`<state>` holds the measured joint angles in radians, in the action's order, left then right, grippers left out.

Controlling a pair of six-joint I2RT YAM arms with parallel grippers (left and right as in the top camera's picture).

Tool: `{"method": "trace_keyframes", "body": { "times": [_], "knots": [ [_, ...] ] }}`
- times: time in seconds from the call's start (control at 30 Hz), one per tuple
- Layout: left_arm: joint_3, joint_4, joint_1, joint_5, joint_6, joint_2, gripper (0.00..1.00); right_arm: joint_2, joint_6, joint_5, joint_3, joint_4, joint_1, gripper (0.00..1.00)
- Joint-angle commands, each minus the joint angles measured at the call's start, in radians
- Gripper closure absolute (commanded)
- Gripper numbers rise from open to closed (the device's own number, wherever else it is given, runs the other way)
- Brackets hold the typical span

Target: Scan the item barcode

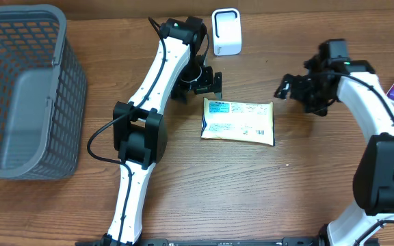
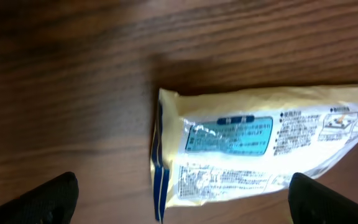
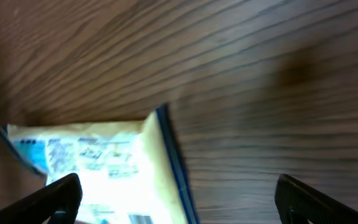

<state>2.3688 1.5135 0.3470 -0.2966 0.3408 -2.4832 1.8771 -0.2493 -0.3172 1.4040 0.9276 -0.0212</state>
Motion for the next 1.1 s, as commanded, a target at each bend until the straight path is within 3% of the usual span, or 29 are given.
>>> {"method": "trace_keyframes", "body": {
  "times": [0.0, 0.17, 0.3, 0.4, 0.43, 0.5, 0.6, 0.63, 0.77, 0.9, 0.97, 1.0, 1.03, 1.07],
  "knots": [
    [-0.087, -0.070, 0.008, -0.103, -0.024, -0.002, 0.00, 0.007, 0.011, -0.007, -0.004, 0.013, -0.075, 0.00],
    [-0.216, -0.126, 0.008, -0.158, -0.032, -0.002, 0.01, 0.007, 0.011, -0.007, -0.004, 0.039, -0.144, 0.00],
    [-0.325, -0.211, 0.008, -0.303, -0.087, -0.002, 0.23, 0.007, 0.011, -0.007, -0.004, 0.043, -0.159, 0.00],
    [-0.362, -0.264, 0.014, -0.318, -0.086, -0.002, 0.41, 0.007, 0.011, -0.007, -0.004, 0.044, -0.159, 0.00],
    [-0.371, -0.280, 0.017, -0.317, -0.079, -0.002, 0.50, 0.007, 0.011, -0.007, -0.004, 0.044, -0.159, 0.00],
    [-0.390, -0.325, 0.024, -0.287, -0.051, -0.002, 0.80, 0.007, 0.011, -0.007, -0.004, 0.045, -0.159, 0.00],
    [-0.404, -0.359, 0.032, -0.215, 0.032, -0.002, 0.84, 0.007, 0.011, -0.007, -0.004, 0.047, -0.159, 0.00],
    [-0.404, -0.364, 0.033, -0.217, 0.038, -0.002, 0.96, 0.007, 0.011, -0.010, -0.004, 0.047, -0.158, 0.00],
    [-0.404, -0.366, 0.033, -0.222, 0.041, -0.002, 0.96, 0.014, 0.011, -0.027, -0.023, 0.040, -0.156, 0.00],
    [-0.402, -0.369, 0.033, -0.282, 0.041, -0.002, 0.94, 0.022, 0.011, -0.143, -0.119, -0.051, -0.155, 0.00],
    [-0.402, -0.368, 0.033, -0.300, 0.041, -0.002, 0.30, 0.025, 0.011, -0.217, -0.173, -0.122, -0.155, 0.14],
    [-0.403, -0.367, 0.033, -0.304, 0.041, -0.002, 0.07, 0.030, 0.010, -0.259, -0.204, -0.164, -0.154, 0.25],
    [-0.402, -0.367, 0.034, -0.304, 0.041, -0.002, 0.00, 0.039, 0.010, -0.292, -0.232, -0.198, -0.153, 0.34],
    [-0.402, -0.366, 0.034, -0.305, 0.041, -0.002, 0.00, 0.047, 0.007, -0.303, -0.246, -0.214, -0.153, 0.39]
  ]
}}
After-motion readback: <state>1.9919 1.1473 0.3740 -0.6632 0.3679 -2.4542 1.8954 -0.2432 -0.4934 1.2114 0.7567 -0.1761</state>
